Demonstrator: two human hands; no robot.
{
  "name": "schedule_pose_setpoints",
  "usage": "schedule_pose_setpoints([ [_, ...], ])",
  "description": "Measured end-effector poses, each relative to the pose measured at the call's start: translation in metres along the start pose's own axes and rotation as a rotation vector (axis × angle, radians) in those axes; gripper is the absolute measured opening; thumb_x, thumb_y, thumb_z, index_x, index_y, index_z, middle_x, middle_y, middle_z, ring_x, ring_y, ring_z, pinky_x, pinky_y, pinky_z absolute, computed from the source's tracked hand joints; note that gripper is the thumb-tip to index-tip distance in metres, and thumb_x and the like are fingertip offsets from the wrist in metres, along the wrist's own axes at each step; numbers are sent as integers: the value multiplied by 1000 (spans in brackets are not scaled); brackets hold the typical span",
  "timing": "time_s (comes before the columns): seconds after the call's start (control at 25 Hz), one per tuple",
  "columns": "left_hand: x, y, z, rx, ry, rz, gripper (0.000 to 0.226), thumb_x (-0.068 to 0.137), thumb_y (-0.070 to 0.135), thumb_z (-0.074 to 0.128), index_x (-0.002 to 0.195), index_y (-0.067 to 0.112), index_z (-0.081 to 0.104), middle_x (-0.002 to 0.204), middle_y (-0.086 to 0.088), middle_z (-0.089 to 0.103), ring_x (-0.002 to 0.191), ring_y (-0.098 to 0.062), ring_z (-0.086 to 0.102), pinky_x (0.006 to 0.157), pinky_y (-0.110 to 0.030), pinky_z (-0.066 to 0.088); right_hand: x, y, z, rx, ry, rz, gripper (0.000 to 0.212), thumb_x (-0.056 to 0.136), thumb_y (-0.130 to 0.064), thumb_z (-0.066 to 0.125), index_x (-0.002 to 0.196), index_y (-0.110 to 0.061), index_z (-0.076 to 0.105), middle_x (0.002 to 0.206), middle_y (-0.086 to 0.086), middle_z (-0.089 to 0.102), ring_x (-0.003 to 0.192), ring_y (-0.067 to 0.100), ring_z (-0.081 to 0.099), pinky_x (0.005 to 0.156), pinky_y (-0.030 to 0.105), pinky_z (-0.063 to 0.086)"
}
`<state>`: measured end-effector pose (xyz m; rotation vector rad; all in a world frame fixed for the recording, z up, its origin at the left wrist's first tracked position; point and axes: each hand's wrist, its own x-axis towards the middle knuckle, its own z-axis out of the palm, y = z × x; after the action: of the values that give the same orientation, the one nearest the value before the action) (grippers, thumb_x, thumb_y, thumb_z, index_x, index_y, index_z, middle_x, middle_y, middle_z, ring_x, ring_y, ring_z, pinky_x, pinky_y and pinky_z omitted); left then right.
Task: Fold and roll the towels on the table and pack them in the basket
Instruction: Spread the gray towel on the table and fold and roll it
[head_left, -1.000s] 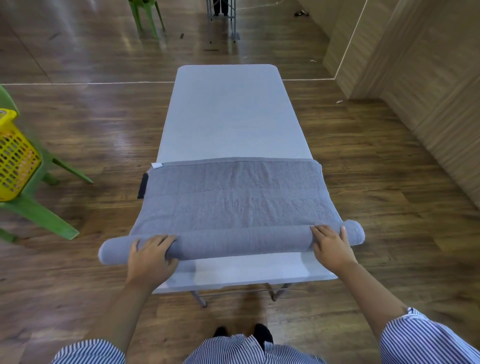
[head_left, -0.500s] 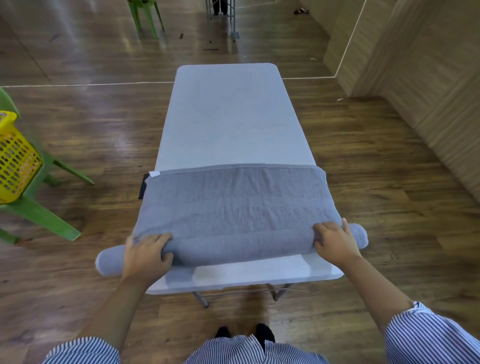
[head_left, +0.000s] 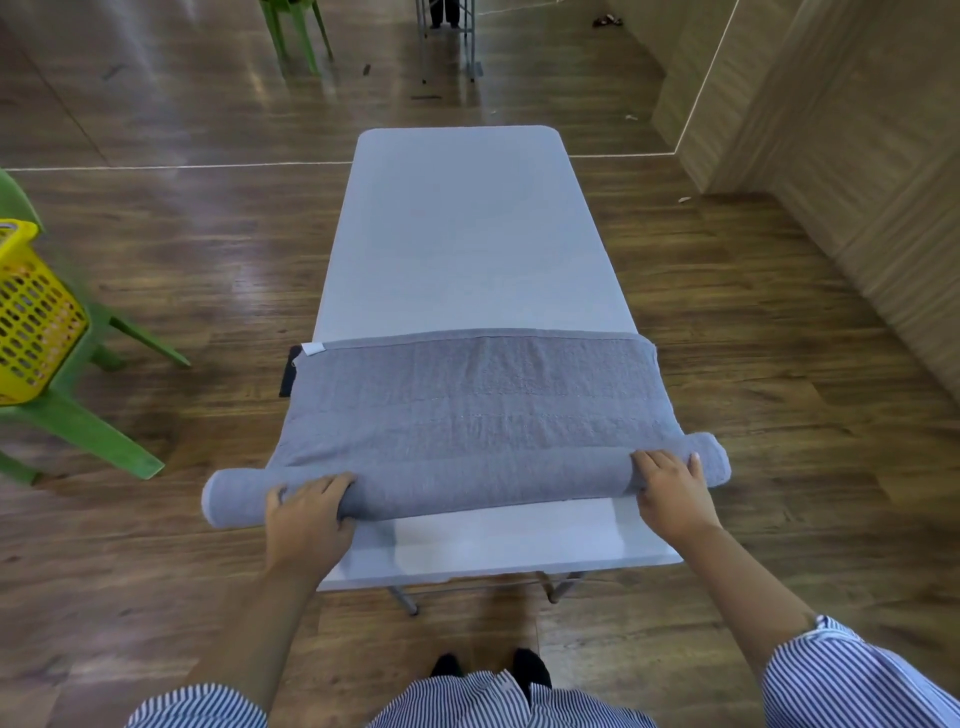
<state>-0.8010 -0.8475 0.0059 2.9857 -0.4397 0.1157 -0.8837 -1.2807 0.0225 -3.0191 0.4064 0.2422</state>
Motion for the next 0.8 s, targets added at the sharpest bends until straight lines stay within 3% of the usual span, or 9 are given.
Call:
schedule_pose_setpoints([
  [0.2, 7, -3, -14, 51, 51, 51, 38, 63, 36, 35, 74, 23, 68, 52, 5, 59, 48, -22, 55, 69, -35, 23, 5, 1, -11, -34, -70, 10, 24, 85, -18, 47, 106, -14, 58, 105, 1, 63, 107, 23, 52, 112, 52, 13],
  [0.28, 13, -5, -17, 29, 39, 29, 35, 64, 35, 38, 80, 22, 67, 60, 6, 63, 54, -22, 59, 73, -36, 26, 7, 2, -12, -19, -16, 0, 24, 84, -16, 49, 106, -13, 58, 105, 3, 62, 107, 25, 52, 112, 54, 13],
  [0.4, 18, -3, -9, -17, 57, -12, 40, 67, 19, 56, 106, 15, 65, 99, 0, 68, 84, -25, 66, 90, -52, 36, 9, 0, -6, 14, 109, -28, 39, 82, -6, 52, 122, -8, 53, 123, 8, 54, 117, 29, 49, 109, 59, 21],
  [0.56, 12, 0, 0, -71, -107, -60, 49, 69, 19, 72, 117, 16, 63, 112, 1, 66, 104, -24, 63, 104, -63, 26, 5, -2, 0, 9, -89, 6, 62, 89, -20, 50, 145, -11, 25, 149, 0, 29, 142, 17, 16, 114, 49, -3],
  [0.68, 13, -4, 4, -55, -149, -58, 59, 61, 12, 77, 119, 15, 63, 111, -2, 67, 101, -27, 64, 102, -63, 28, 3, -6, 0, -33, -73, 1, 64, 86, -14, 53, 144, -13, 26, 147, 0, 33, 140, 16, 20, 114, 49, 0],
  [0.8, 11, -9, 1, -44, -83, 46, 44, 61, 19, 64, 104, 13, 67, 94, -4, 71, 81, -29, 68, 85, -55, 44, 2, -5, -1, -29, -2, 16, 48, 87, -11, 50, 134, -16, 42, 132, 0, 49, 128, 18, 40, 115, 48, 5],
])
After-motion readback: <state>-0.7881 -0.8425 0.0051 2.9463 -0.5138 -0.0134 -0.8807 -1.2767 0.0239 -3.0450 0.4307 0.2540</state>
